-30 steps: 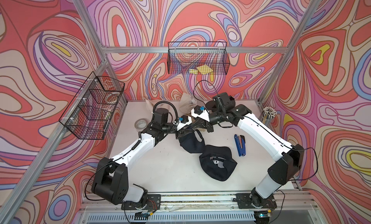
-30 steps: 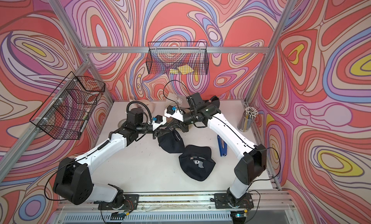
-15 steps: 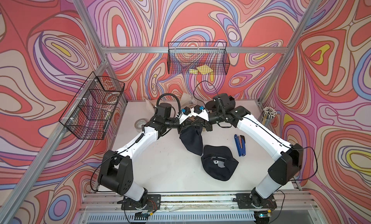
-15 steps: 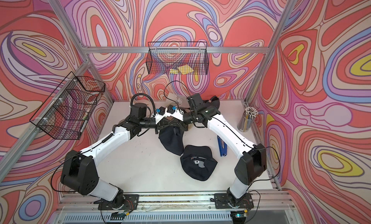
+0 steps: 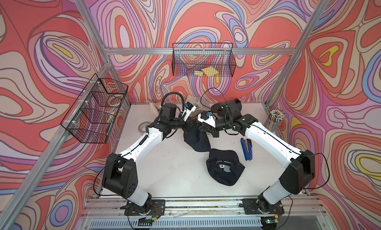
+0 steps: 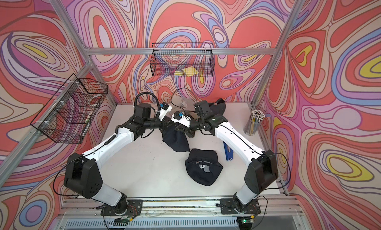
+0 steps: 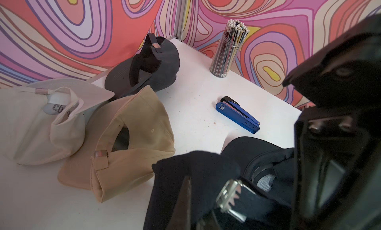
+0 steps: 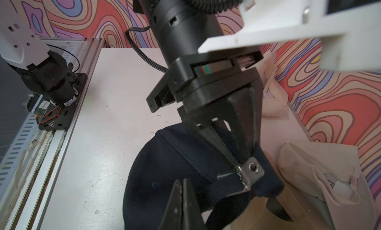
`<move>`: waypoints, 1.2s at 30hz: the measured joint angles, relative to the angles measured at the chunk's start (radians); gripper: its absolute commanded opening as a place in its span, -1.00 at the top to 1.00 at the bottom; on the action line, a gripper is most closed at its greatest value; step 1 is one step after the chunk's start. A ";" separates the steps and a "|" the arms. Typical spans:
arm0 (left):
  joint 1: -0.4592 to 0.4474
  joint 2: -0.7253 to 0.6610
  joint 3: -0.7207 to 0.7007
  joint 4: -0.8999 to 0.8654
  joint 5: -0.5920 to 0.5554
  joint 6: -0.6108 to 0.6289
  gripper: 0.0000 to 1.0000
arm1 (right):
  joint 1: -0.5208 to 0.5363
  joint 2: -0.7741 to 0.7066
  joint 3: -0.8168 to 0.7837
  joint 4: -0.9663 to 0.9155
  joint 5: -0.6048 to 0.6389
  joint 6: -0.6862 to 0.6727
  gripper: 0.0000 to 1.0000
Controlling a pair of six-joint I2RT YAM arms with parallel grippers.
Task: Open the adjustable buckle of the baseball cap
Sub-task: Open the adjustable buckle on the baseball cap, then pull the adjustable strap on the baseball cap.
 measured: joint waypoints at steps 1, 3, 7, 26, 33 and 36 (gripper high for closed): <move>0.001 0.000 0.000 0.002 -0.010 -0.006 1.00 | 0.000 -0.008 -0.009 0.005 0.009 0.013 0.21; 0.011 -0.002 0.000 0.003 -0.022 -0.016 1.00 | 0.002 -0.026 -0.022 0.018 0.045 0.064 -0.10; 0.022 -0.005 0.001 0.002 -0.045 -0.020 1.00 | 0.002 -0.035 -0.019 0.055 0.109 0.152 -0.16; 0.021 -0.016 0.002 0.050 0.011 -0.047 1.00 | -0.008 -0.005 -0.013 0.130 0.176 0.481 -0.03; 0.021 -0.016 -0.010 0.064 0.040 -0.054 1.00 | -0.007 0.003 -0.013 0.145 0.164 0.535 0.09; 0.021 -0.016 -0.015 0.066 0.051 -0.054 1.00 | -0.008 0.003 -0.013 0.156 0.158 0.542 0.12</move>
